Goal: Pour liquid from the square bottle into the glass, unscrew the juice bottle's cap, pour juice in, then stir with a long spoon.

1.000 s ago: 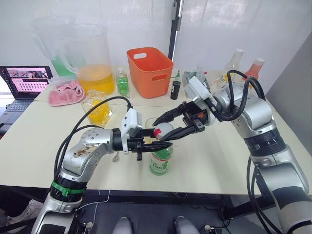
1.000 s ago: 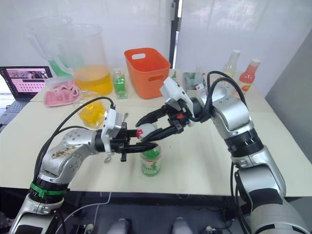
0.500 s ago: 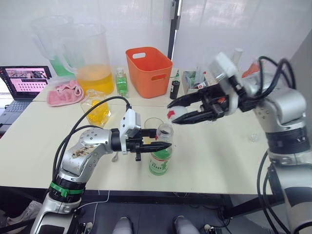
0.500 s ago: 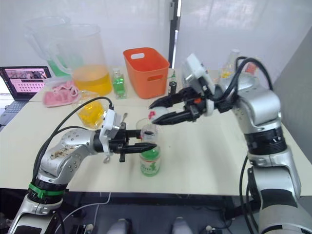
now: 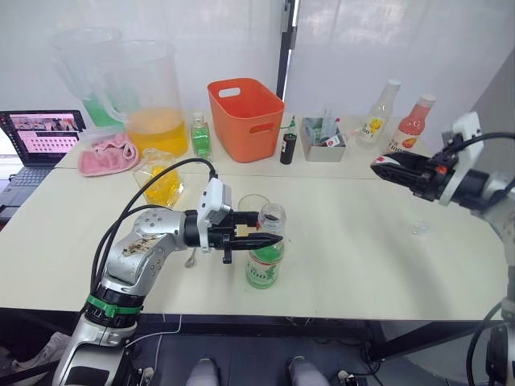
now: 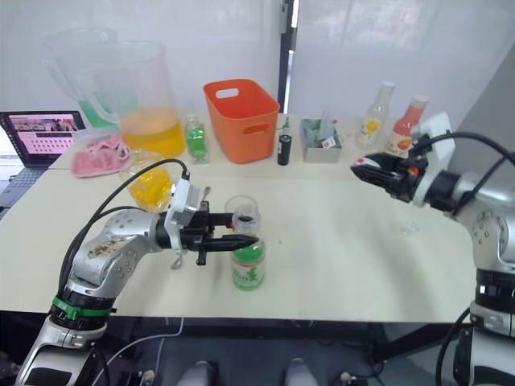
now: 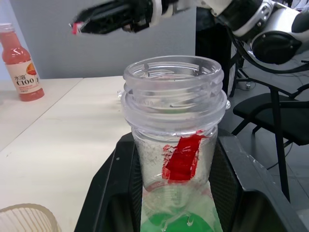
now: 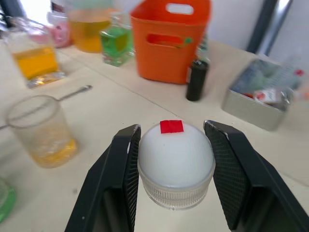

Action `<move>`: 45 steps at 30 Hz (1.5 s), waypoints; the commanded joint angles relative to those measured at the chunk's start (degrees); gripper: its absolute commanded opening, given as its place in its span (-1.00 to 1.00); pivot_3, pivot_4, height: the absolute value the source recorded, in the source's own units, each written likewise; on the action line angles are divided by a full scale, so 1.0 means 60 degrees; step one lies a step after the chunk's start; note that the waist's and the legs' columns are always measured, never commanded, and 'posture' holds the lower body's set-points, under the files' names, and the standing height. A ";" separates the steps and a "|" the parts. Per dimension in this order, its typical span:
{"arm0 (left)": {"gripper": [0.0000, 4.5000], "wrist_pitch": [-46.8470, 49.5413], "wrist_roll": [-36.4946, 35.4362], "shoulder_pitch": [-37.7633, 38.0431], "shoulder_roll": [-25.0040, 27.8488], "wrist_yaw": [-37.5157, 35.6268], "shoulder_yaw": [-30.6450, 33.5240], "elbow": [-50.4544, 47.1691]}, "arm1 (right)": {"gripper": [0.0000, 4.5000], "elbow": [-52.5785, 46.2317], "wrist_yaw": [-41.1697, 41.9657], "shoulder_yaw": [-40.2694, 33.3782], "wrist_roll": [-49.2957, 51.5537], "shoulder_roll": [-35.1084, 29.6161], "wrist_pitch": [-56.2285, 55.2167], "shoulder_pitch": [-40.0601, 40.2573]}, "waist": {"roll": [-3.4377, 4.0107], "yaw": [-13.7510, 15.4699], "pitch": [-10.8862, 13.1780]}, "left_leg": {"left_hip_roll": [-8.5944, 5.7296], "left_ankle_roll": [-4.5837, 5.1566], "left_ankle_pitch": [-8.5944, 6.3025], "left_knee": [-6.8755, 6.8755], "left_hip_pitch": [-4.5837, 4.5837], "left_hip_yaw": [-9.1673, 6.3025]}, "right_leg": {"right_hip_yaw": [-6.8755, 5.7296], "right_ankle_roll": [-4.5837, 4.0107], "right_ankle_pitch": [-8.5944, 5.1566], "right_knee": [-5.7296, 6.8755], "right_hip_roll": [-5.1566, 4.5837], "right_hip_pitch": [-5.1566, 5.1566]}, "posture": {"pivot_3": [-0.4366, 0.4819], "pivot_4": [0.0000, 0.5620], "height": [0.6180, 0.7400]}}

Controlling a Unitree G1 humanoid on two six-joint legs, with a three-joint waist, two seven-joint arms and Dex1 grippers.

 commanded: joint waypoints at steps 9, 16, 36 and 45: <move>-0.37 0.0123 0.0173 0.0088 0.0041 0.0067 -0.0150 0.0043 | -0.29 0.1814 -0.2533 -0.0111 -0.1740 0.1798 -0.2628 0.1393 | 0.0018 -0.0023 -0.0005 | -0.0003 0.0002 0.0001 -0.0002 0.0012 0.0001 | 0.0004 0.0007 0.0004 0.0002 0.0001 0.0012 | -0.05 -0.47 0.70; -0.37 0.0075 0.0224 0.0098 0.0063 0.0172 -0.0123 -0.0018 | -0.29 0.3566 -0.2904 0.0082 -0.2215 0.2223 -0.3913 0.1086 | 0.0018 -0.0034 -0.0005 | -0.0003 0.0002 0.0001 -0.0003 0.0032 0.0000 | 0.0004 0.0008 0.0002 -0.0006 0.0000 0.0043 | -0.05 -0.47 0.70; -0.37 0.0006 0.0275 0.0002 0.0203 -0.0064 -0.0219 0.0050 | 0.98 0.3858 -0.2646 -0.0230 -0.1788 0.2303 -0.4445 0.0986 | 0.0018 -0.0227 -0.0005 | -0.0003 0.0001 0.0000 -0.0015 0.0099 -0.0005 | 0.0002 0.0009 -0.0003 -0.0021 0.0001 0.0115 | -0.05 -0.47 0.70; -0.37 0.0154 0.0113 -0.0159 0.0086 0.0070 -0.0083 0.0037 | 0.98 0.1887 -0.1522 -0.0468 -0.0674 0.1382 -0.3432 0.0637 | 0.0032 -0.0207 0.0004 | -0.0005 0.0001 0.0000 -0.0014 0.0097 -0.0005 | 0.0003 0.0010 -0.0004 -0.0021 -0.0001 0.0114 | -0.05 -0.47 0.70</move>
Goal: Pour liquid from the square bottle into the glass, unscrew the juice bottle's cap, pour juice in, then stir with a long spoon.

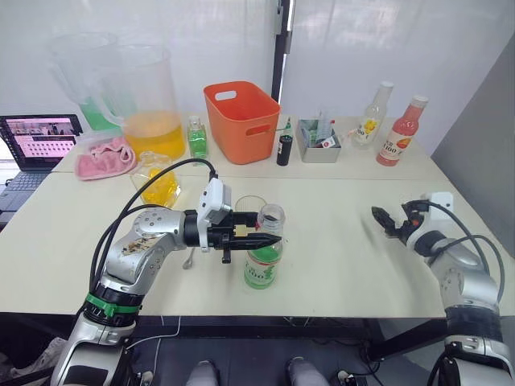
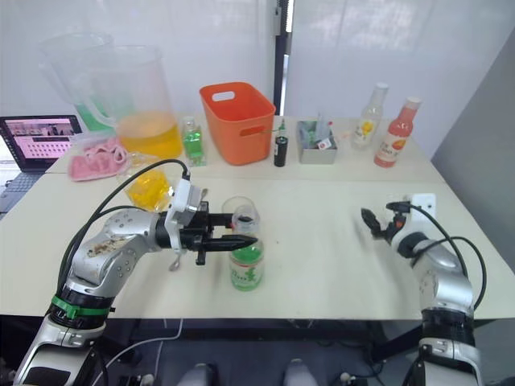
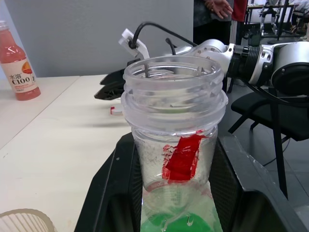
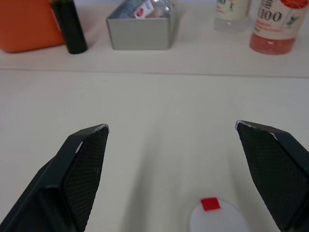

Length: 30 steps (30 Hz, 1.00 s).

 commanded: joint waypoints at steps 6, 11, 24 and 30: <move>-0.37 0.0689 -0.0371 -0.0281 -0.0092 0.0195 0.0182 -0.0275 | 0.98 -0.1466 0.1965 -0.0557 0.1070 -0.2259 0.0797 -0.0569 | 0.0001 0.0007 0.0003 | 0.0001 -0.0001 -0.0001 -0.0005 -0.0002 -0.0001 | -0.0002 -0.0001 -0.0002 -0.0016 0.0000 0.0000 | -0.05 -0.47 0.70; -0.37 0.0804 -0.0487 -0.0082 0.0148 0.0154 0.0405 -0.0545 | 0.98 -0.2616 0.3293 -0.0410 0.1954 -0.3195 0.1883 -0.0545 | 0.0010 -0.0021 0.0009 | 0.0001 0.0000 -0.0001 -0.0014 -0.0012 0.0000 | -0.0002 -0.0001 -0.0001 -0.0034 -0.0002 -0.0005 | -0.05 -0.47 0.70; -0.37 0.1783 -0.1837 0.1758 0.1837 0.0801 0.2347 -0.2552 | 0.98 -0.4601 0.4385 0.0796 0.3521 -0.3112 0.3797 -0.0698 | 0.0003 -0.0045 0.0017 | 0.0005 -0.0002 -0.0002 -0.0047 -0.0013 0.0001 | -0.0002 -0.0006 -0.0002 -0.0055 -0.0003 -0.0023 | -0.05 -0.47 0.70; -0.37 0.3266 -0.3165 0.2242 0.2631 0.2276 0.4183 -0.2936 | 0.98 -0.4383 0.4854 0.1629 0.3526 -0.2758 0.3919 -0.1262 | -0.0008 -0.0039 0.0026 | 0.0008 -0.0003 -0.0003 -0.0058 -0.0019 0.0002 | -0.0007 -0.0010 0.0000 -0.0076 -0.0004 -0.0030 | -0.05 -0.47 0.70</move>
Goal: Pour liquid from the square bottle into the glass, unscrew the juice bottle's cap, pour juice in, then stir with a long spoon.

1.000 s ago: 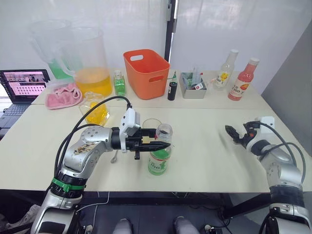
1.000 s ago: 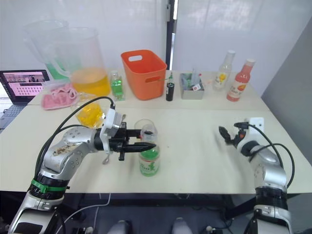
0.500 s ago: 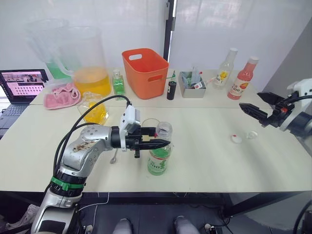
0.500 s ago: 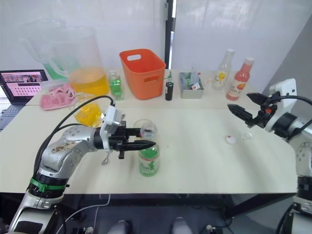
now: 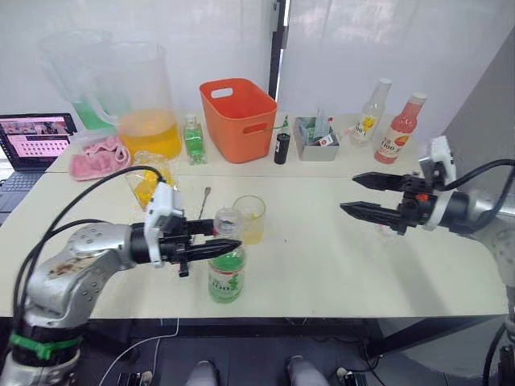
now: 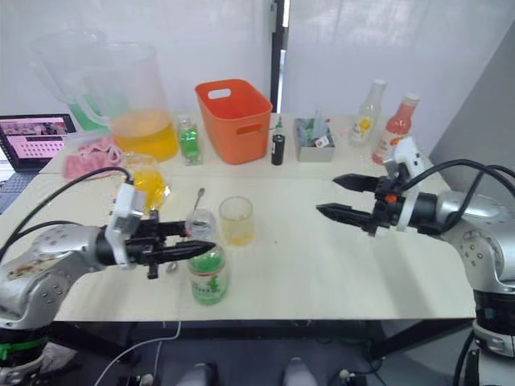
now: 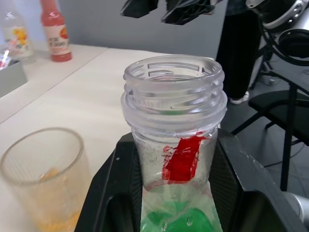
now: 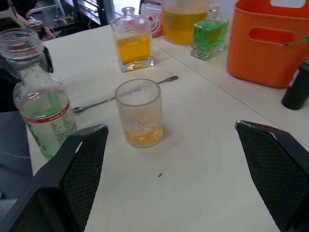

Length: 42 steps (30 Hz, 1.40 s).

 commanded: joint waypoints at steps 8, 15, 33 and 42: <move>-0.37 -0.0717 0.0968 -0.0814 0.0814 0.1319 0.0958 0.1069 | 0.98 -0.0122 0.0359 0.0605 0.0083 0.0483 -0.0072 -0.0643 | -0.0012 0.0066 0.0007 | -0.0002 -0.0070 -0.0044 -0.0014 -0.0014 0.0001 | -0.0006 -0.0004 0.0002 -0.0022 -0.0002 -0.0008 | -0.05 -0.47 0.70; -0.37 -0.1904 0.2700 -0.2780 0.0251 0.1642 -0.0495 0.2806 | 0.98 -0.1150 -0.0411 0.0181 0.0377 0.0688 0.0175 0.0075 | -0.0014 0.0256 0.0007 | -0.0002 -0.0045 -0.0028 -0.0018 -0.0036 0.0000 | -0.0013 0.0000 0.0007 -0.0024 0.0001 -0.0018 | -0.05 -0.47 0.70; -0.37 -0.8406 0.7093 -0.6120 -0.1928 0.2117 -0.2974 0.7735 | 0.98 -0.3295 -0.2467 -0.0952 0.0893 0.0755 0.0498 0.2070 | -0.0015 0.0526 0.0006 | -0.0004 0.0000 0.0007 -0.0017 -0.0118 -0.0001 | -0.0011 0.0057 0.0038 0.0002 0.0006 -0.0099 | -0.05 -0.47 0.70; -0.37 -1.1118 0.8536 -0.6371 -0.2353 0.2531 -0.3663 0.9330 | 0.98 -0.3608 -0.2943 -0.1002 0.1214 0.0707 0.0657 0.2210 | -0.0015 0.0539 0.0006 | -0.0003 0.0001 0.0007 -0.0012 -0.0120 -0.0001 | -0.0010 0.0078 0.0050 0.0011 0.0007 -0.0099 | -0.05 -0.47 0.70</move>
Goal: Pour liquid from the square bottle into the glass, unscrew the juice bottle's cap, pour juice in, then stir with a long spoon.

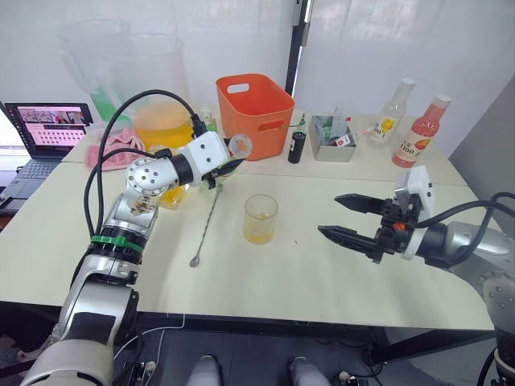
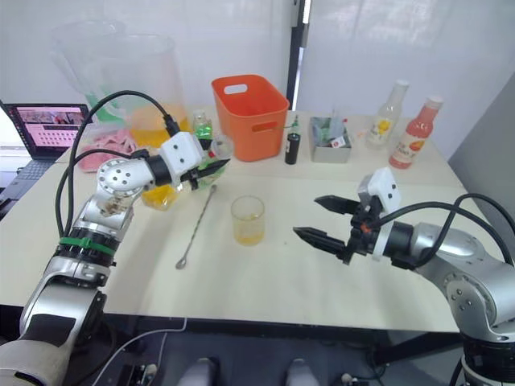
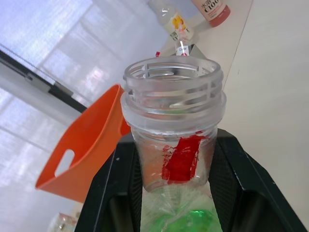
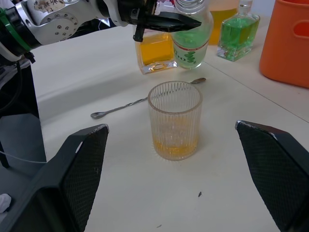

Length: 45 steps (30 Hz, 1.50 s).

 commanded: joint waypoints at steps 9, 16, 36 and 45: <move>-0.37 -0.2974 0.2064 -0.0499 0.0134 0.1941 -0.0339 0.1168 | 0.98 -0.0236 -0.0100 -0.0361 0.0273 -0.0298 0.0063 0.0110 | 0.0000 0.0014 0.0000 | -0.0001 0.0000 0.0001 0.0008 0.0000 0.0000 | 0.0001 0.0008 0.0004 0.0012 0.0000 0.0001 | -0.05 -0.47 0.70; -0.37 -0.3939 0.3038 -0.0729 0.0104 0.3136 -0.0533 0.1905 | 0.98 -0.0105 -0.0032 -0.0318 0.0463 -0.0381 0.0085 -0.0042 | 0.0000 0.0020 0.0000 | -0.0001 -0.0001 0.0001 0.0015 0.0000 0.0000 | 0.0000 0.0009 0.0005 0.0024 0.0000 0.0001 | -0.05 -0.47 0.70; -0.37 -0.5353 0.4458 -0.1092 0.0231 0.4933 -0.1206 0.3271 | 0.98 -0.0030 -0.0101 -0.0065 0.0449 -0.0545 0.0089 -0.0056 | 0.0000 0.0019 0.0000 | -0.0002 -0.0004 0.0002 0.0085 0.0001 0.0000 | 0.0002 0.0014 -0.0003 0.0107 0.0000 -0.0004 | -0.05 -0.47 0.70; -0.37 -0.5411 0.5446 -0.1130 0.0458 0.6104 -0.1527 0.3132 | 0.98 -0.0101 -0.0043 0.0143 0.0376 -0.0636 0.0072 -0.0002 | -0.0001 0.0019 0.0000 | -0.0003 -0.0005 0.0002 0.0085 0.0001 -0.0001 | 0.0002 0.0015 -0.0003 0.0109 0.0000 -0.0005 | -0.05 -0.47 0.70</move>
